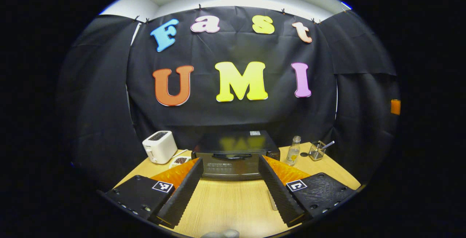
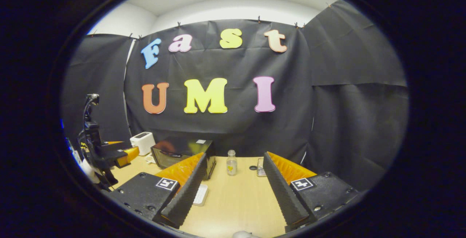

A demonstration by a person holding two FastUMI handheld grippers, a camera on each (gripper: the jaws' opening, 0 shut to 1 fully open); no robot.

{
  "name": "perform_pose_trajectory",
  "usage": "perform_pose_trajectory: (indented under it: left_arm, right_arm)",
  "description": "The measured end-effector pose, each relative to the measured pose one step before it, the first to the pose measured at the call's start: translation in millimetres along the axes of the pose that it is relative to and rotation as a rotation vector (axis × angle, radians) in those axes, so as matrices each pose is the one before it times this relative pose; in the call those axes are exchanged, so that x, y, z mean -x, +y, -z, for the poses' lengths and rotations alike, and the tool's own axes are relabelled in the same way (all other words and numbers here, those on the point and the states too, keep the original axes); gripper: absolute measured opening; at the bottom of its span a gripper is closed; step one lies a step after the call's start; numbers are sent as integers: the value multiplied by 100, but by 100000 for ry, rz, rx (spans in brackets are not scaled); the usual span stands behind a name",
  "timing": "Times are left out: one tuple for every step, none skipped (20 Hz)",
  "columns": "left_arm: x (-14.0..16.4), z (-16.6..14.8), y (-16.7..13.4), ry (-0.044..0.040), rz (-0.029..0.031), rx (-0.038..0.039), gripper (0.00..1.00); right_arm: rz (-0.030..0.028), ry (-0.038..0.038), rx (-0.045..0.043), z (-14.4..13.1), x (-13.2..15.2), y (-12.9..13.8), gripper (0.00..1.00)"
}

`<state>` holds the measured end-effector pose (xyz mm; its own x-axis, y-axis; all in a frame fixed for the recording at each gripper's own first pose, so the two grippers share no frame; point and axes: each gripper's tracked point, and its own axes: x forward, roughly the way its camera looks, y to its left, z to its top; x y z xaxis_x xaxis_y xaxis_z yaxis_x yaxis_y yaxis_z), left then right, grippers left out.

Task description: Open the electric oven with the left hand, put the food in, and close the electric oven.

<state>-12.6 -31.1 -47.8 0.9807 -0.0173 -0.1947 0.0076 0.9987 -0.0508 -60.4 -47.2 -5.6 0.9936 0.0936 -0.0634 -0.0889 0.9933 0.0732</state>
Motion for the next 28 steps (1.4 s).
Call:
perform_pose_trajectory:
  left_arm:
    - [1740, -801, -5, -1265, -1763, -423, 96]
    - [1840, -608, -114, -1051, -1541, -274, 97]
    - [1502, -477, -119, -812, -1440, -8, 97]
    - [1443, -436, 2, -1072, -1327, 306, 97]
    - [1360, -437, -178, -916, -437, 554, 97]
    - [1185, -288, -360, -676, 361, 266, 96]
    - [908, -469, -219, -1078, 569, 53, 96]
    - [787, -469, -188, -697, 819, 187, 96]
    - [748, -322, 26, 305, 1151, 407, 96]
    - [655, -153, 100, 444, -18, 1304, 96]
    - [407, -425, 390, -1222, 281, 1801, 96]
    - [239, -619, 524, -1022, -168, 1164, 96]
    - [414, -485, 711, -180, -1138, 98, 96]
    - [181, -692, 1045, -2132, -1791, -1228, 96]
    - [-172, -868, 923, -2626, -1790, -720, 97]
    - [-225, -299, 423, -1221, -336, 229, 97]
    - [11, -172, -75, -232, 747, 313, 89]
    - [-101, -225, -118, -786, 1346, -27, 84]
    - [-246, -270, 105, -716, 1153, -630, 95]
    - [-247, -17, 27, 85, 1148, -530, 84]
    - [-118, 25, -13, -35, 1292, -160, 95]
    - [-146, -40, -100, -390, 1316, -114, 95]
    - [-135, -54, 77, -333, 851, -331, 95]
    - [-90, 101, 107, -8, 793, -538, 95]
    - [31, 262, -200, 329, 1410, -727, 95]
    - [-26, 292, 6, 637, 729, -539, 84]
    - [134, 119, 32, 283, 995, -349, 95]
    - [18, 18, -36, -215, 753, -151, 85]
  right_arm:
    - [-967, -748, 460, -112, 487, -671, 96]
    - [-701, -601, 654, -35, 445, -612, 98]
    - [-532, -119, 427, 78, 371, -531, 98]
    - [-999, -624, 137, -158, 268, -229, 98]
    - [-661, -721, 140, -214, 340, -70, 98]
    - [2, -688, 436, -186, 212, -92, 98]
    - [-156, -211, 347, 65, 349, 72, 98]
    - [-149, -505, 259, -73, 309, 211, 98]
    - [149, -204, 449, 59, 302, 284, 98]
    - [536, 334, 625, 209, 384, 181, 98]
    - [1455, -291, -30, 85, 453, 27, 98]
    - [1963, 371, -876, -29, 406, 17, 99]
    - [404, 523, -1287, 277, 591, 446, 98]
    - [-861, -555, -729, -229, 503, 604, 98]
    - [543, 51, 423, -66, 122, 228, 98]
    - [1563, 307, 626, 17, -50, -85, 99]
    - [741, -721, -184, -457, 316, 77, 99]
    - [358, -1008, -831, -546, 223, 249, 99]
    - [196, -411, -907, -130, -29, 544, 99]
    - [498, 226, -535, 2, 51, 263, 98]
    - [360, -114, -443, 29, -74, 269, 98]
    - [484, -180, -302, -103, -5, 298, 98]
    - [395, 26, 46, 23, 70, 240, 98]
    - [303, -114, 498, -15, 60, 364, 99]
    - [423, 46, 703, 81, 41, 336, 99]
    - [145, 264, 703, 110, 27, 399, 98]
    - [182, 126, 232, 13, 97, 389, 98]
    - [250, 112, -119, 33, 23, 355, 99]
